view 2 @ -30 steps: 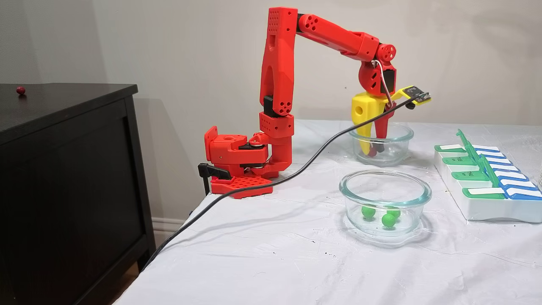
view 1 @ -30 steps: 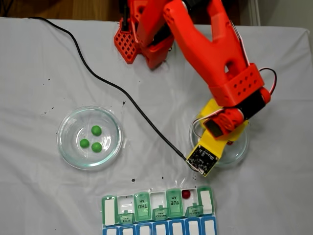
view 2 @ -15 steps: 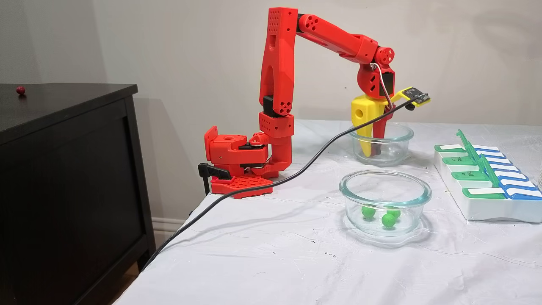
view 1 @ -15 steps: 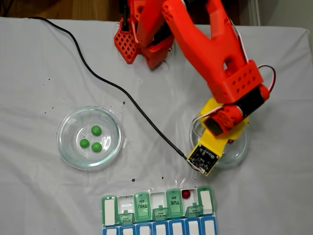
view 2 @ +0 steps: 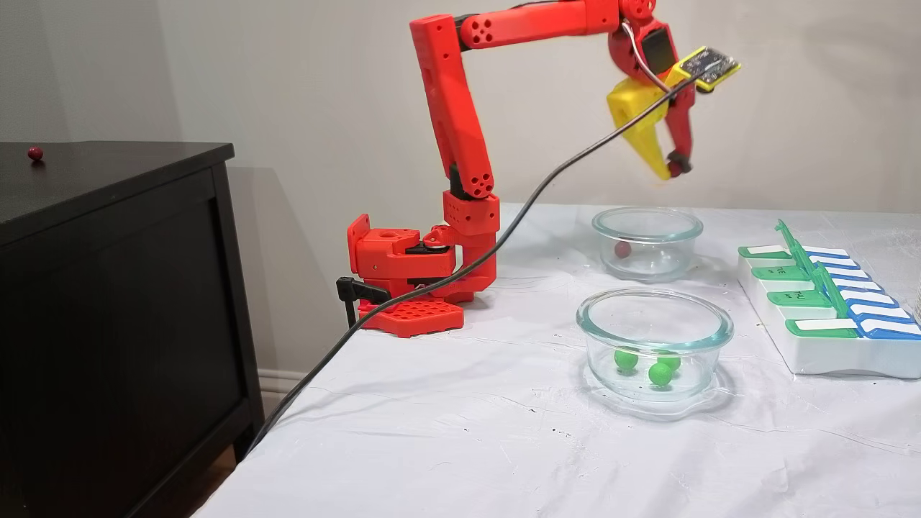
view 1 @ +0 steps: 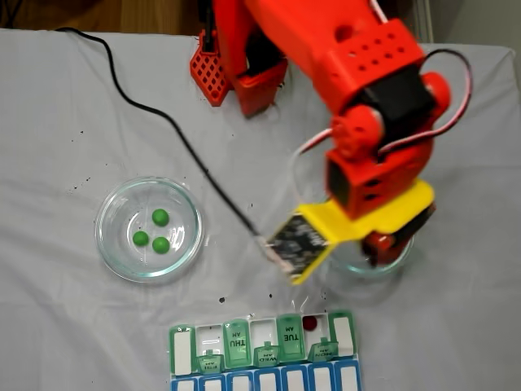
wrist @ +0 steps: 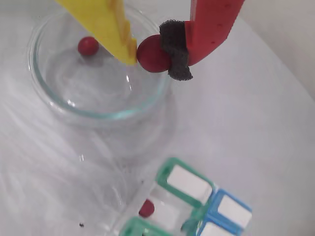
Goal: Sort medicines into box.
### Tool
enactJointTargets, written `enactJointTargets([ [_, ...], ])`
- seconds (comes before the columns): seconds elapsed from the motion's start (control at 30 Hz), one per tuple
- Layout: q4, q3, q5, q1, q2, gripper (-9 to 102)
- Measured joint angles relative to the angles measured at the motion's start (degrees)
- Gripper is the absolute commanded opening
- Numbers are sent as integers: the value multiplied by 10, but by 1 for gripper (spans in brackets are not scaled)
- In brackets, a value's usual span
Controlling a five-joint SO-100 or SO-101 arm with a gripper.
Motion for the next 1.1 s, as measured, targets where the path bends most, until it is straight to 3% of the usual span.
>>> enactJointTargets([
  [0.23, -83, 42, 18, 127, 0, 0],
  [0.53, -132, 57, -3, 204, -42, 0],
  [1.1, -200, 57, -8, 202, -145, 0],
])
